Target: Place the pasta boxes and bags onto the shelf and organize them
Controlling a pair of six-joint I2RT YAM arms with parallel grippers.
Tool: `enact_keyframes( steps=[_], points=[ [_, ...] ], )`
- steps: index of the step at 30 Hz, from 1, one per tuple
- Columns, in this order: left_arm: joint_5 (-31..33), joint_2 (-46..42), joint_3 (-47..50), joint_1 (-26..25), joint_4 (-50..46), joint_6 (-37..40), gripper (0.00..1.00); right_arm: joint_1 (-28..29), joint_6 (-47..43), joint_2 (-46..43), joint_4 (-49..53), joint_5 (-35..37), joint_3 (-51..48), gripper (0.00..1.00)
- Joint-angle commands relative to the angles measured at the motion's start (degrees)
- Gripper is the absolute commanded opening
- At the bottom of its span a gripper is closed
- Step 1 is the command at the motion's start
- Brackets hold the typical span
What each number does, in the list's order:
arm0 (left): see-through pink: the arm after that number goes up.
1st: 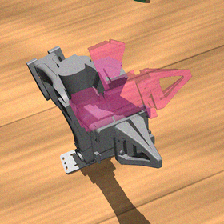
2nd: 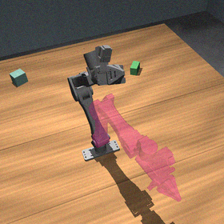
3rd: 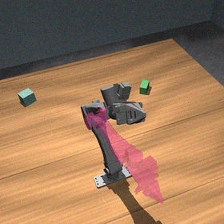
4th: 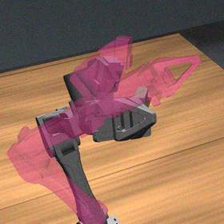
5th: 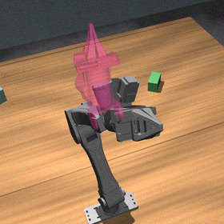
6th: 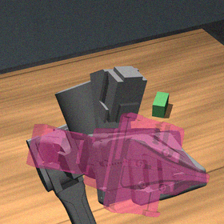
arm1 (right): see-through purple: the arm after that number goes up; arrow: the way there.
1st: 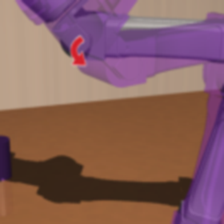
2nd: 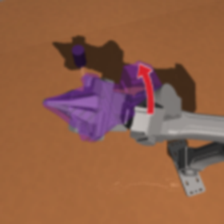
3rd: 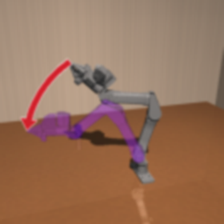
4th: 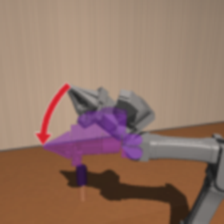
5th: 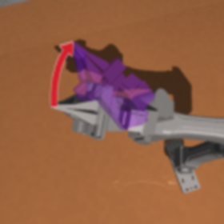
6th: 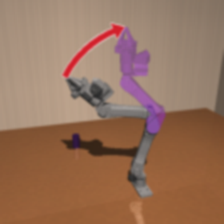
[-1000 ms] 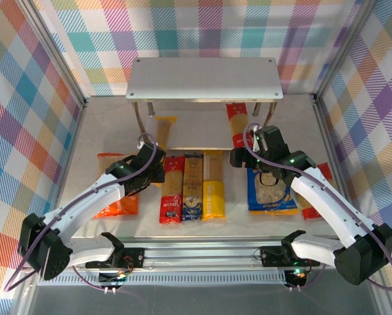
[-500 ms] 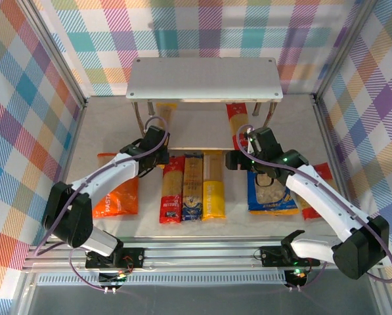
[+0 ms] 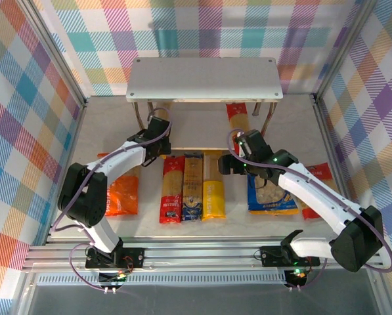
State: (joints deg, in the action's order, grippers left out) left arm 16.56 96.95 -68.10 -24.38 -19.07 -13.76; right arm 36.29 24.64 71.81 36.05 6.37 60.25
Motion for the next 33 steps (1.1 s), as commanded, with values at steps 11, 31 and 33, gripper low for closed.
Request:
enact_keyframes(
  steps=[11, 31, 33],
  points=[
    [-0.09, 2.72, -4.69, 2.93, 7.82, 0.23, 0.25, 2.85, 2.58, 1.49, 1.43, 0.41, -2.52, 0.91],
    [-6.12, -3.17, -1.37, 3.20, 9.61, 0.27, 0.69, 6.17, 5.85, 3.04, 3.31, 1.70, -5.70, 0.91],
    [-6.33, -5.45, -0.67, 3.11, 9.84, 0.69, 0.69, 6.65, 6.10, 3.66, 3.52, 1.89, -5.58, 0.91]
  ],
)
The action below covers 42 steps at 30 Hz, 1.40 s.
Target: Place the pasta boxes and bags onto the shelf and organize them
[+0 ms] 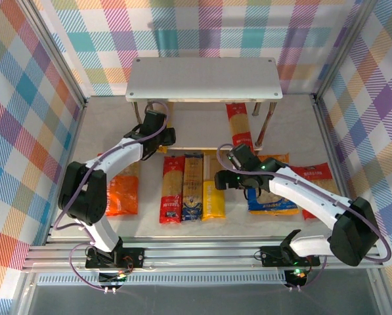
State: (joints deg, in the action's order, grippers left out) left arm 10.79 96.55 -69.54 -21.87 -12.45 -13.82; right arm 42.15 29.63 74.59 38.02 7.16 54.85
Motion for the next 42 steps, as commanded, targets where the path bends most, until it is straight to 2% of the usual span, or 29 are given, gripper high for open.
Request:
enact_keyframes(
  steps=[1, 7, 15, 18, 27, 42],
  points=[
    [-0.72, -6.37, 1.21, 0.52, 3.22, 0.90, 0.69, 1.08, 1.22, 1.23, 1.62, 1.10, -0.18, 0.91],
    [-0.17, -14.80, 5.31, -2.13, -0.28, 0.93, 0.67, 3.06, 2.99, 3.04, 2.17, 1.09, -0.55, 0.91],
    [8.56, -27.21, 16.26, -14.66, -9.56, -3.51, 0.67, 7.93, 6.65, 6.89, 1.01, 0.18, -1.58, 0.92],
    [9.16, -30.56, 20.17, -16.74, -11.77, -6.42, 0.67, 9.79, 8.19, 8.78, -0.45, -0.79, -1.87, 0.92],
    [9.69, -37.39, 25.67, -17.07, -14.45, -9.67, 0.68, 11.73, 10.71, 14.87, -4.01, -1.78, -1.50, 0.95],
    [10.46, -37.75, 25.54, -17.07, -15.77, -9.58, 0.69, 11.73, 9.93, 21.50, -7.08, -3.65, 1.12, 0.96]
  ],
)
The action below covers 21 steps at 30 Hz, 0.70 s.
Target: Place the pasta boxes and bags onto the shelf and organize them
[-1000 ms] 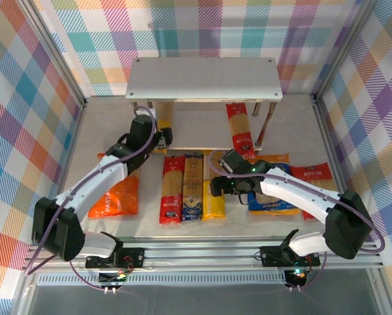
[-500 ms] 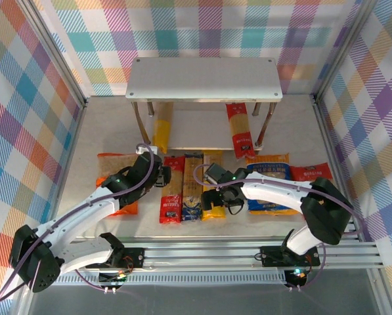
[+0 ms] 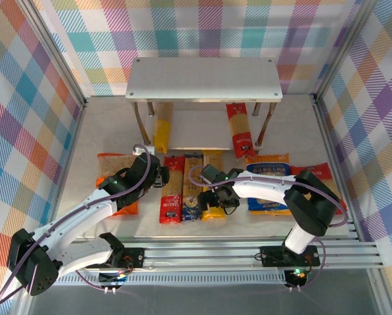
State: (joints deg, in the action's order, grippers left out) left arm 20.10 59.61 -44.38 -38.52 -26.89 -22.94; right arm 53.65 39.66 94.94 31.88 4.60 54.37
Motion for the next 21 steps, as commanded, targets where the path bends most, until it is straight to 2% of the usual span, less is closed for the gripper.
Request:
enact_keyframes(
  steps=[1, 11, 21],
  points=[
    [1.17, -0.72, 0.39, -0.39, -1.33, -0.41, 0.69, 0.23, -0.19, 1.45, -0.94, -1.17, 1.83, 0.96],
    [1.87, -0.40, -0.07, -0.41, -1.80, -0.07, 0.69, 0.23, -0.29, 4.56, 2.99, 1.32, 3.29, 0.96],
    [1.88, -1.08, 0.78, -0.40, -1.42, -0.61, 0.69, -0.89, -0.06, 1.12, 8.13, 6.10, -0.20, 0.95]
  ],
)
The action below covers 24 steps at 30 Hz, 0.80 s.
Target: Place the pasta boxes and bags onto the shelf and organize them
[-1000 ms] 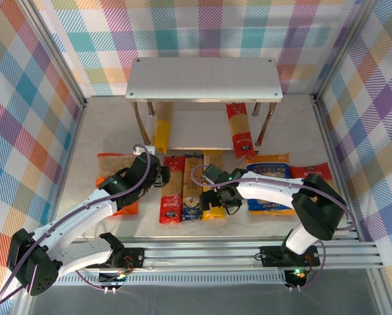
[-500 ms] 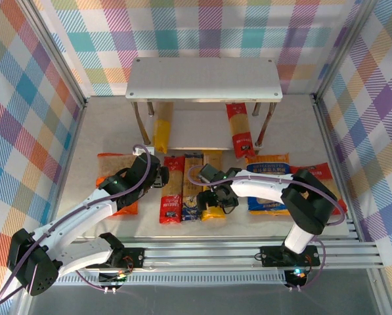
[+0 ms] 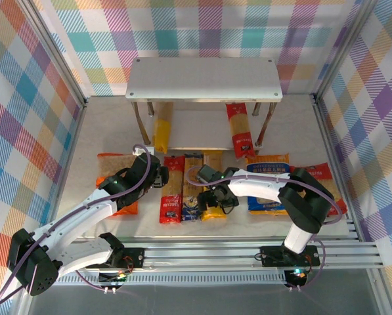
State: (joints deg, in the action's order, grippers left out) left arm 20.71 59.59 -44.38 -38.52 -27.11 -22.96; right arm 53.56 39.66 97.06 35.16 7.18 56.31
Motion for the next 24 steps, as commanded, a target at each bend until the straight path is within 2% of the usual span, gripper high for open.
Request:
enact_keyframes(
  steps=[1, 7, 19, 24],
  points=[
    [1.16, -0.97, 0.82, -0.37, -1.10, -0.59, 0.69, -0.91, -0.03, -1.23, 5.17, 3.79, -2.10, 0.95],
    [1.18, -1.50, 1.01, -0.36, -1.39, -0.72, 0.69, -1.09, -0.70, -1.80, 6.38, 5.14, -1.31, 0.95],
    [1.88, -2.08, 1.67, -0.41, -1.54, -0.99, 0.70, -0.91, -2.04, -0.33, 1.46, -1.90, 1.94, 0.97],
    [2.05, -1.91, 1.76, -0.41, -1.36, -1.01, 0.70, -0.76, -1.78, 1.07, 1.57, -2.02, 2.24, 0.97]
  ],
)
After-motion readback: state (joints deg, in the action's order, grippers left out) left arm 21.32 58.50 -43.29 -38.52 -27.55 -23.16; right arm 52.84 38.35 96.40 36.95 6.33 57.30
